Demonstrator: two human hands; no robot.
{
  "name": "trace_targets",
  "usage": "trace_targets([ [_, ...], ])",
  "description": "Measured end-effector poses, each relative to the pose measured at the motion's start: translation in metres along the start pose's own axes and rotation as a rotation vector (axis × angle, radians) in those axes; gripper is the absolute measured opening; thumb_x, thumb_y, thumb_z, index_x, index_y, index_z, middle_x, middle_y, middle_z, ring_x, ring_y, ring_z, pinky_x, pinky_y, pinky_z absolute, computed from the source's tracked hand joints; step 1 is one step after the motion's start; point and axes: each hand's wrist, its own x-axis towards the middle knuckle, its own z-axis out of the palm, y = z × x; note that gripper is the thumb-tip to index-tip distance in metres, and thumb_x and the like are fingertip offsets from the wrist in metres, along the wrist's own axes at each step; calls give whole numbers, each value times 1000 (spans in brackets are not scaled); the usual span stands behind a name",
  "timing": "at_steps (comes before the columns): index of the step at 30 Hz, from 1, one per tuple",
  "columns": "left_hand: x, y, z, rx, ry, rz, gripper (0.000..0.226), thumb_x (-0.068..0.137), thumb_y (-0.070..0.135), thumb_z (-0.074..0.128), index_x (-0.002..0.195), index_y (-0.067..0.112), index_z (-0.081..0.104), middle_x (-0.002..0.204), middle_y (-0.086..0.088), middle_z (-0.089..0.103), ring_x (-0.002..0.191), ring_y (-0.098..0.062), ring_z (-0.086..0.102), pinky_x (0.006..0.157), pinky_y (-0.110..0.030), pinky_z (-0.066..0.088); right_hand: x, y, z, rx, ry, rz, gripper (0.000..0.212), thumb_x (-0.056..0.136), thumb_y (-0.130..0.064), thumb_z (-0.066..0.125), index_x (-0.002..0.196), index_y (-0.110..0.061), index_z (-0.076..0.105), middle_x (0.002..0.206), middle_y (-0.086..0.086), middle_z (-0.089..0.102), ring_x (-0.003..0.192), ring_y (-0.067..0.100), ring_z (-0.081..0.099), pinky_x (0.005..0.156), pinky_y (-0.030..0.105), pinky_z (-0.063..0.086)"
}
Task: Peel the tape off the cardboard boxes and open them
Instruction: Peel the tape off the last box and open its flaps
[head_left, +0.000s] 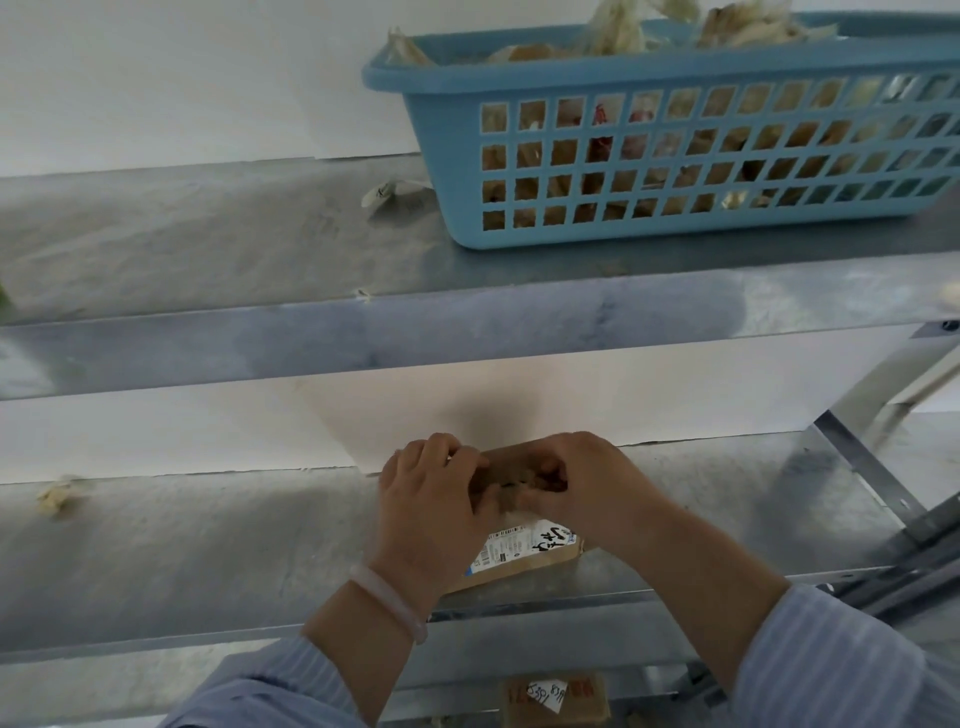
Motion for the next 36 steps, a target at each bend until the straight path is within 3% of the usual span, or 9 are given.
trace_targets([
  [2,1,4,9,0,-15,75,36,84,44,45,107,28,68,113,7,63,101,-18,60,93,-42,47,0,-5,-1,-75,-42,7,24,81,-42,68,59,-45,59,59,-11,55,61,7,51,62,27,40],
  [7,-3,-3,15,11,-57,148,43,94,43,36,124,30,63,125,12,62,108,-12,60,97,-44,47,1,-4,3,-173,32,103,11,90,-32,59,94,-23,61,94,-4,63,90,18,59,81,32,49],
  [13,-1,-3,12,-8,-80,133,42,94,42,35,127,34,60,126,14,60,109,-9,58,96,-43,47,-2,15,-19,243,342,316,10,84,-16,65,77,-23,60,79,-10,64,76,7,60,59,19,42],
  [21,-1,-1,15,-11,-64,147,42,94,40,36,124,33,63,124,14,61,105,-10,60,93,-41,48,-5,44,-6,-226,509,-205,12,81,-13,59,69,-15,58,73,-2,57,72,17,49,65,31,47],
  [25,0,-1,15,-3,-62,151,42,93,39,36,123,32,64,123,14,62,103,-11,60,92,-40,48,-11,50,-12,-203,374,-189,20,91,-31,57,79,-21,69,81,-10,66,82,11,53,77,26,46],
  [28,0,1,14,5,-50,142,43,92,38,36,121,30,66,121,11,63,101,-12,62,90,-42,49,-12,40,-17,-84,195,0,49,94,-57,37,81,-25,71,81,-10,68,82,8,58,79,27,49],
  [31,-1,2,13,10,-48,148,43,91,38,36,121,30,66,121,11,64,101,-13,63,90,-43,50,-9,32,-15,6,155,144,25,90,-46,60,109,-33,68,97,-13,66,86,5,61,72,18,46],
  [33,0,2,13,7,-48,146,43,91,38,37,121,30,66,121,12,64,101,-12,62,90,-42,50,-9,30,-16,69,135,237,48,82,-40,74,127,-34,59,106,-11,62,89,5,60,68,14,42],
  [36,2,1,13,2,-44,144,42,90,38,37,120,31,66,120,13,64,100,-11,62,89,-39,50,-8,25,-17,-50,108,290,34,81,-36,74,111,-22,66,104,-3,64,89,13,60,68,22,45],
])
